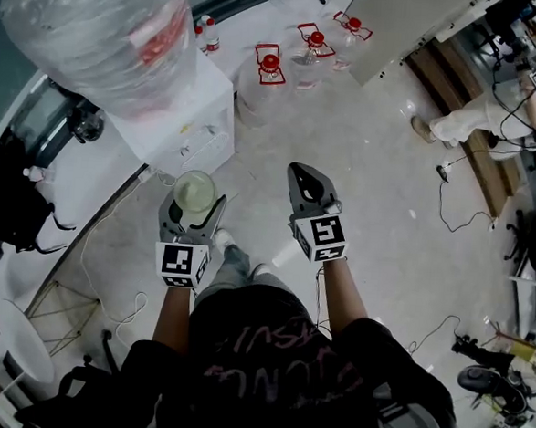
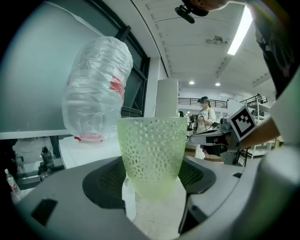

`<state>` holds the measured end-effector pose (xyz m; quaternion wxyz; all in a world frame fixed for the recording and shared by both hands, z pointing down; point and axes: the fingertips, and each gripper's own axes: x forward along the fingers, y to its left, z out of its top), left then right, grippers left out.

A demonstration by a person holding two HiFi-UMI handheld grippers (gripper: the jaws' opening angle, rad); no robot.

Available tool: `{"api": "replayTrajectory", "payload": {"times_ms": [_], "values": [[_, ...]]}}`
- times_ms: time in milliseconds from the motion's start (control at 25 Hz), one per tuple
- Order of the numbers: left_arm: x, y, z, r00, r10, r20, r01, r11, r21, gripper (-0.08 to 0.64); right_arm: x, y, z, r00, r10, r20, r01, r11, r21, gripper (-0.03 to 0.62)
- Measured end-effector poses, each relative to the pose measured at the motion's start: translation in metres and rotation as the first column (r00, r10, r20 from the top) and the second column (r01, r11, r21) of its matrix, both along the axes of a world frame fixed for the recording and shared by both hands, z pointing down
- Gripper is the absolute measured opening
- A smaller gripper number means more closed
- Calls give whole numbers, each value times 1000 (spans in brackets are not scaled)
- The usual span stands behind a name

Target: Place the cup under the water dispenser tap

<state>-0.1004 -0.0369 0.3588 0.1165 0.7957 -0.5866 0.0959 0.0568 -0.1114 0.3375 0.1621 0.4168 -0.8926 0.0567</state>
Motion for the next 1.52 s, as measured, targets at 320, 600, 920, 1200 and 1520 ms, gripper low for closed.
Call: {"api": "replayTrajectory", "payload": {"times_ms": [320,600,920,1200,1520], "values": [[-16,-19,20,1000,12,-17,-13,1000,-20,350,-24,-23,18,1000,4,0,-4,1000,-14,14],[-12,-30,31,999,-13,-38,12,1000,-27,350,-32,-37,26,999,-40,-8,40,999,-30,14],[1,-51,47,996,-89,-13,89,996,-14,350,-33,-64,49,989,-147,4,147,987,-61,14],[18,-69,66,982,-189,-11,189,982,-27,350,-25,-82,77,971,-240,13,240,966,-100,14],[21,-93,106,969,-248,1,248,968,-41,350,-21,-98,119,958,-286,15,285,949,-134,14]]}}
